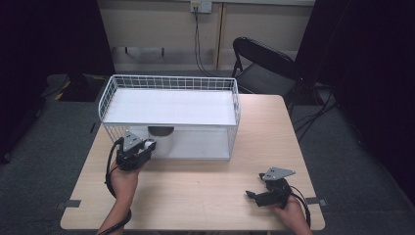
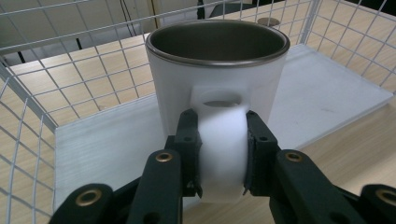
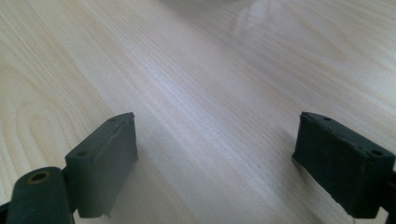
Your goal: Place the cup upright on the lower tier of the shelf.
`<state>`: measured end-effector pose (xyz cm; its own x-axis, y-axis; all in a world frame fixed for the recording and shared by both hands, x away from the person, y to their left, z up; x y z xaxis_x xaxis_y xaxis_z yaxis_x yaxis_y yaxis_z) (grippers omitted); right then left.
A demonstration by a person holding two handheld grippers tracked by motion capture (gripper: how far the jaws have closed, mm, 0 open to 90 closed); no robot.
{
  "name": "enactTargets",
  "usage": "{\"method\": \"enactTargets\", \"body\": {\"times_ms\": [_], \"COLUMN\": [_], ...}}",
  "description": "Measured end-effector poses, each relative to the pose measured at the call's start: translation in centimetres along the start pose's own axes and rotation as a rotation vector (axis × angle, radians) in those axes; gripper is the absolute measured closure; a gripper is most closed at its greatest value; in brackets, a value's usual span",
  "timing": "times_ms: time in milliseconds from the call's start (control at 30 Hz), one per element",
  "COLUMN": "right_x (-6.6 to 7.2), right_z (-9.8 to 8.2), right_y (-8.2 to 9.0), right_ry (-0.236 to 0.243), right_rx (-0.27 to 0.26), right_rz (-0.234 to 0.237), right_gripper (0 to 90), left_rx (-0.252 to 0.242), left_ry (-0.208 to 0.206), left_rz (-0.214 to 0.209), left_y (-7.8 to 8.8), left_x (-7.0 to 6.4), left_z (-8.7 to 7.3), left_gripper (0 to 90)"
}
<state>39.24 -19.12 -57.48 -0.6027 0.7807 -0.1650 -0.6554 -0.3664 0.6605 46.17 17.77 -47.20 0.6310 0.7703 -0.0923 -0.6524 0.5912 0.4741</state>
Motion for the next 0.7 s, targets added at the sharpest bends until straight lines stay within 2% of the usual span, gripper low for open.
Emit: {"method": "enactTargets", "body": {"times_ms": [467, 700], "right_x": [0.0, 0.0], "right_z": [0.0, 0.0], "right_y": [0.0, 0.0], "right_ry": [0.000, 0.000], "right_rx": [0.000, 0.000], "right_rz": [0.000, 0.000], "right_gripper": [12.2, 12.2], "left_rx": [-0.003, -0.013], "left_ry": [-0.001, 0.025], "left_rz": [0.012, 0.018], "left_y": [-1.1, -1.7], "left_x": [-0.1, 0.0], "left_z": [0.0, -0.4], "left_gripper": [72.1, 72.1]}}
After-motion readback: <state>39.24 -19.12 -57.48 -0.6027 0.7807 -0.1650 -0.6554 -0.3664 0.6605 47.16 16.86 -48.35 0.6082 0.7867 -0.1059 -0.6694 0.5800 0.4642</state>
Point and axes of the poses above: each handheld gripper's, and its own axes: y roughly backward along the jaws, z roughly out of its top, x roughly to its left, the point moved 10 cm from there along -y, roughly forward along the jaws, and after that the axes turned 15 degrees about -z, right-handed, at the moved point
